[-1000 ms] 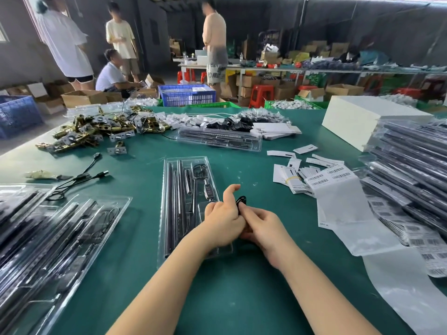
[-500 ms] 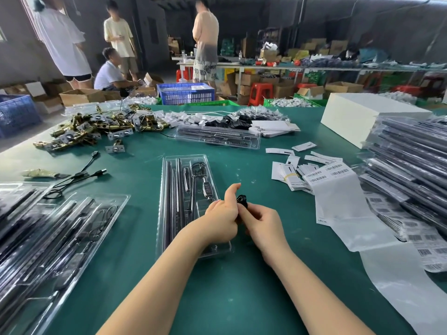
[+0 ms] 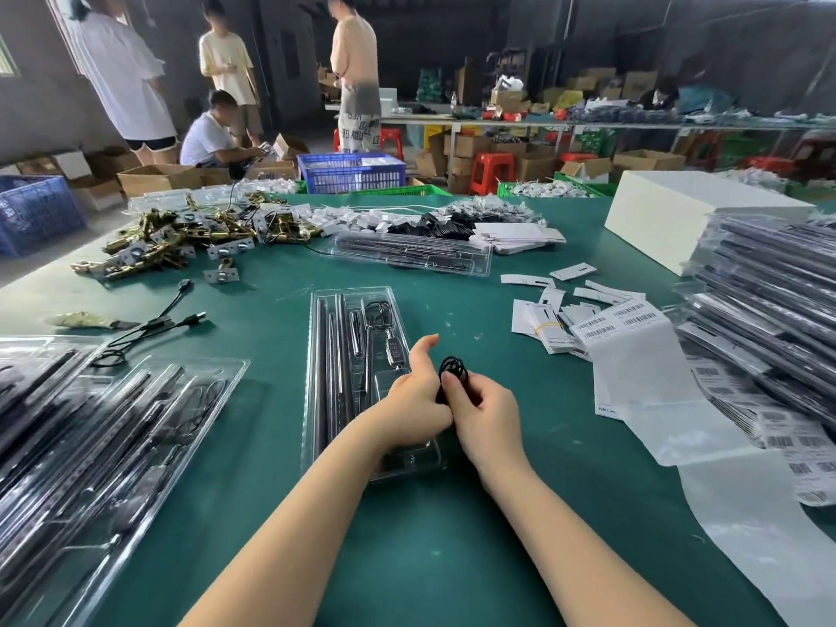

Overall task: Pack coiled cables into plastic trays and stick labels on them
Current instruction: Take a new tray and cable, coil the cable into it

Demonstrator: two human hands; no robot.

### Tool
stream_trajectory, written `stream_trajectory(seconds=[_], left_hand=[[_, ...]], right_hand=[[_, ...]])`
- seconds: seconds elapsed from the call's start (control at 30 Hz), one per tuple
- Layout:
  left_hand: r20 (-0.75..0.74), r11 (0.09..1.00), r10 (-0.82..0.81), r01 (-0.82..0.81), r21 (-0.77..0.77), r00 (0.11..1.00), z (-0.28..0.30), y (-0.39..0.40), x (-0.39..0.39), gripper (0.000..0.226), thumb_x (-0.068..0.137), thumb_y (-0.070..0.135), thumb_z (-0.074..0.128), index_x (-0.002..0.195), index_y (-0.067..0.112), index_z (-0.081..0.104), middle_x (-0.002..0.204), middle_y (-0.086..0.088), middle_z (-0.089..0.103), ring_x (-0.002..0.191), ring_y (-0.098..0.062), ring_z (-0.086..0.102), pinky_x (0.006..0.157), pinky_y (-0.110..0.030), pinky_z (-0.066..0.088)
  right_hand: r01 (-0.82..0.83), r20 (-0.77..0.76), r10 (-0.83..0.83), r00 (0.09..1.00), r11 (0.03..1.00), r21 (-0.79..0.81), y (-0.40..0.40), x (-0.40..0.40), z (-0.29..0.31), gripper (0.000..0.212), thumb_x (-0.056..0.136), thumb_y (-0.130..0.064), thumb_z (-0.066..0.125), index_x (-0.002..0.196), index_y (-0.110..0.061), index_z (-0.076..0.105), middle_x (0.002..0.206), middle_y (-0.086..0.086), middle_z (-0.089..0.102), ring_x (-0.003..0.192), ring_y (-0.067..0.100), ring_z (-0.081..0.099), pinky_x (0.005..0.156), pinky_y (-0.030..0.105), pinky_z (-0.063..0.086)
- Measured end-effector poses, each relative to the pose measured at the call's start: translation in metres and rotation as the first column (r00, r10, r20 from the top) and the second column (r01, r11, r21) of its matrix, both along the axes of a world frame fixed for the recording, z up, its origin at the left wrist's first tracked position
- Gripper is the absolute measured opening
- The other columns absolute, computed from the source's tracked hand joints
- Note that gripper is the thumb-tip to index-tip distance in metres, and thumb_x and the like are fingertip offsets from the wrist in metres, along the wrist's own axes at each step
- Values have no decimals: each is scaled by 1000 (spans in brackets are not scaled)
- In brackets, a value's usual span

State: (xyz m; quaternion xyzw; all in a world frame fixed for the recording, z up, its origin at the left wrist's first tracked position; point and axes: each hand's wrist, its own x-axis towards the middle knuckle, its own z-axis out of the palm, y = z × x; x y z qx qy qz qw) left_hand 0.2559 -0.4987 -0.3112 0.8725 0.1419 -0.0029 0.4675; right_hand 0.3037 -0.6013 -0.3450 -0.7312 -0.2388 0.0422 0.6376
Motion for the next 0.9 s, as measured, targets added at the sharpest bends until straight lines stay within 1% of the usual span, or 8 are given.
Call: stream_trajectory(seconds=[0.07, 0.13, 0.27, 0.37, 0.43, 0.53, 0.7, 0.9], left_hand=[[-25, 974, -32, 25, -224, 999, 3, 9, -3, 80, 88, 2, 46, 149, 27, 0, 83, -14, 50, 69, -17, 50, 65, -23, 40], [8, 955, -50, 50, -291, 999, 8, 14, -7, 62, 94, 9, 48, 148, 19, 20, 107, -8, 62, 103, -14, 57, 95, -27, 41], [-36, 967, -169, 173, 185, 985, 12, 9, -5, 33, 104, 27, 35, 130, 13, 49, 129, -4, 56, 125, -20, 49, 107, -32, 34], [-202, 803, -117, 212, 557, 972, 11, 8, 1, 44, 104, 38, 26, 131, 16, 52, 157, -11, 25, 148, -27, 8, 120, -40, 6], [-215, 788, -112, 218, 576, 970, 8, 7, 2, 45, 104, 39, 24, 120, 13, 57, 157, -6, 27, 149, -23, 0, 120, -41, 1], [-127, 815, -94, 150, 560, 987, -2, -2, 2, 35, 104, 35, 27, 93, 12, 51, 132, -10, 53, 146, -22, 19, 117, -39, 15], [97, 767, -4, -59, 639, 995, -11, -10, 2, 28, 103, 31, 31, 82, 15, 40, 102, -10, 59, 109, -29, 50, 97, -37, 35], [168, 670, -78, -73, 739, 983, -22, -11, 0, 23, 100, 20, 30, 98, 11, 51, 105, -8, 60, 106, -29, 51, 96, -32, 33]], right_hand=[[-5, -36, 7, 999, 999, 42, -1, 0, 1, 31, 95, -17, 59, 66, -22, 67, 55, -17, 64, 49, -3, 50, 49, 13, 36], [3, -59, 1, 998, 998, 63, -3, 2, 1, 30, 96, -17, 59, 68, -27, 68, 57, -21, 65, 52, -8, 54, 51, 8, 38], [41, -58, -39, 998, 998, 37, -6, 7, -2, 32, 96, -20, 58, 65, -25, 63, 45, -20, 53, 46, -4, 44, 47, 11, 33], [48, -89, -43, 995, 997, 52, -9, 10, -5, 32, 96, -22, 57, 65, -24, 63, 43, -19, 50, 43, -2, 42, 45, 11, 30], [58, -102, -52, 993, 997, 53, -9, 10, -5, 32, 96, -23, 57, 65, -25, 63, 44, -19, 52, 43, -2, 43, 45, 10, 31], [71, -183, -52, 982, 993, 97, -8, 12, -5, 27, 95, -24, 60, 70, -22, 68, 57, -16, 62, 55, -1, 49, 55, 14, 40], [60, -329, 6, 944, 980, 191, -10, 10, -3, 23, 89, -28, 68, 73, -12, 72, 67, -9, 67, 59, 6, 54, 62, 26, 48], [93, -86, -103, 991, 989, -118, -9, 6, 1, 48, 90, -43, 63, 52, -18, 49, 41, -12, 47, 44, 5, 37, 48, 19, 31]])
